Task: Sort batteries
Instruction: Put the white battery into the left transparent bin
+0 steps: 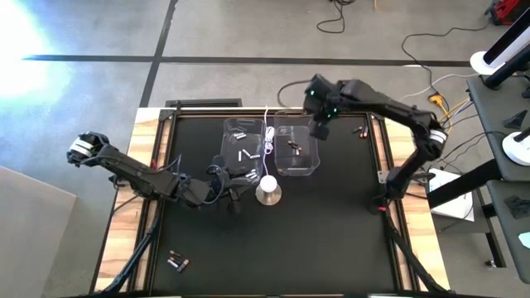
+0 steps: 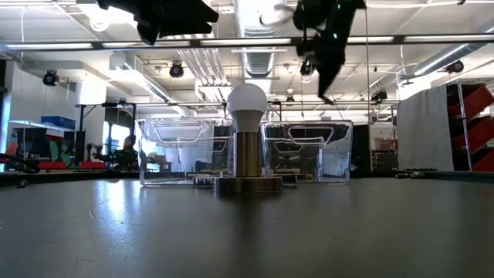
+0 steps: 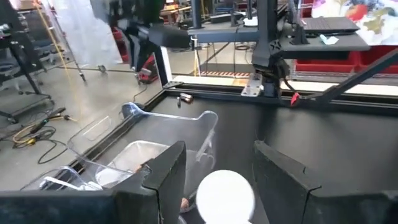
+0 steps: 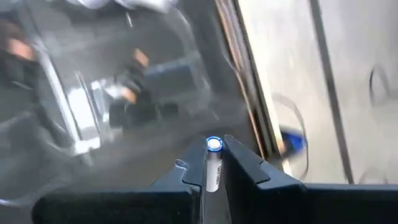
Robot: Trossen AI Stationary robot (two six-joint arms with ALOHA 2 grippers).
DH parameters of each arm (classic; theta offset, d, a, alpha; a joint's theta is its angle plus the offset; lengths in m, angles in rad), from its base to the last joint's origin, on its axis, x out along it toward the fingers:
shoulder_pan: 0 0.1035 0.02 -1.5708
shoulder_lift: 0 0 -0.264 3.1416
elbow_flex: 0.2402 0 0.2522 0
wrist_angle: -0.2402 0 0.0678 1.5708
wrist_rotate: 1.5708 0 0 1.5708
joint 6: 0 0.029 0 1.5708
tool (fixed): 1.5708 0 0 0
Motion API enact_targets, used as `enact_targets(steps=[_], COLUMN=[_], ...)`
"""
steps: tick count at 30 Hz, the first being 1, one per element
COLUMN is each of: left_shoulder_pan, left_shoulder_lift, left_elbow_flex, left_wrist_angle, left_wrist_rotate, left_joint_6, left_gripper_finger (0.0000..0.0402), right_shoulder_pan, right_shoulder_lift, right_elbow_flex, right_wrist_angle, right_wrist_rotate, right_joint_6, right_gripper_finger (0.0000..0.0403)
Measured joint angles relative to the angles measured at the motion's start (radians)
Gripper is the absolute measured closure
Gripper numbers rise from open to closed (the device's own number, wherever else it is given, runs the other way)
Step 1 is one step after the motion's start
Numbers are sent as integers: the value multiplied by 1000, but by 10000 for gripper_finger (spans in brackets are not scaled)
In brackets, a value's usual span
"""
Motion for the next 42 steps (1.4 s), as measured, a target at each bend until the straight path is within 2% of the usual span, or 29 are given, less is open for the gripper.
enact_targets(steps=[2,5,10,14,17,20,24,28,37,42], left_shoulder_pan=[-25,-71,-115,-90,-64,-47,-42,-43,-42,-41], left_shoulder_lift=[-10,-46,-91,-94,-96,-96,-61,-4,110,122], left_elbow_flex=[0,-1,-65,-168,-239,-280,-288,-247,-96,-64], left_wrist_angle=[6,11,25,198,327,379,395,392,393,377], left_wrist_rotate=[1,-13,-181,-170,-154,-91,-72,42,56,54], left_joint_6=[-1,27,-3,-34,-49,-60,-15,57,128,130], left_gripper_finger=[239,239,239,239,232,213,183,170,173,223], right_shoulder_pan=[73,165,290,366,419,464,516,556,574,574], right_shoulder_lift=[-15,-21,0,15,15,13,13,16,16,16], right_elbow_flex=[-3,-14,-84,-157,-195,-212,-223,-242,-273,-274], right_wrist_angle=[56,189,550,820,939,960,986,1033,1084,1085], right_wrist_rotate=[-29,-140,-279,-401,-433,-435,-435,-434,-411,-379], right_joint_6=[27,58,68,100,112,113,113,127,128,128], right_gripper_finger=[375,375,374,374,374,374,374,374,374,374])
